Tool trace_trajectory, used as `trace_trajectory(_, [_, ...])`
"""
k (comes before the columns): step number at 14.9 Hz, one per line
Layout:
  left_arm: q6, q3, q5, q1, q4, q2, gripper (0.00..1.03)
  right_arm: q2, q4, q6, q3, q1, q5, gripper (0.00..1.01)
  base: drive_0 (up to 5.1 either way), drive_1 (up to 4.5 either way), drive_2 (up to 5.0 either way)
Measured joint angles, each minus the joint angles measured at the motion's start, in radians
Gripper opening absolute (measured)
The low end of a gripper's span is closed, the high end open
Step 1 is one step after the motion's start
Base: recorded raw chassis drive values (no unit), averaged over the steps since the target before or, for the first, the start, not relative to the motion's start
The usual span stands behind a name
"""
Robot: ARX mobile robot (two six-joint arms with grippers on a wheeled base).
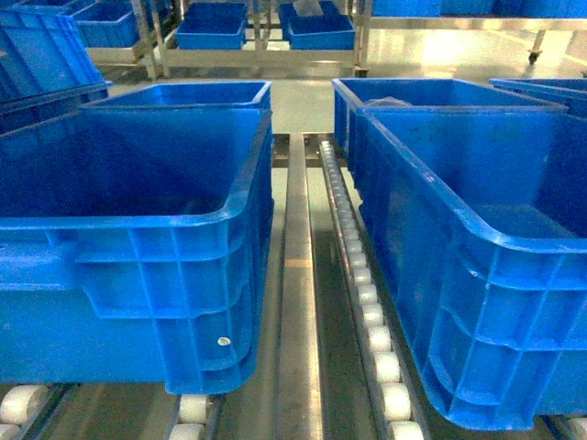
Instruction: Sort blue parts and orange caps into right shelf containers
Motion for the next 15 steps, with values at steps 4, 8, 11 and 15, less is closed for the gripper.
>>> trace_trajectory(4, [0.057, 0.278, 0.013, -0.024, 0.454, 0.791, 0.42, 0.742, 0.562, 0.0, 0.159, -0.059, -0.112, 0.44, 0.0, 0.0, 0.0])
trace_trajectory(8, [-0.018, 0.645, 0.007, -0.02, 0.336, 1.35, 0.51, 1.334, 0.555, -0.016, 0.495, -0.039, -0.087, 0.44, 0.0, 0.0, 0.0])
trace_trajectory(11, [-0.053, 0.678, 0.053, -0.023, 0.358, 1.363, 0.87, 1.435, 0.584, -0.018, 0.557, -0.038, -0.045, 0.82, 0.0, 0.0, 0.0])
trace_trajectory(15, [-0.052, 0.651, 0.011, -0.016, 0.348, 1.318, 0.98, 1.445, 0.52, -0.096, 0.551, -0.013, 0.031, 0.98, 0.0, 0.0, 0.0])
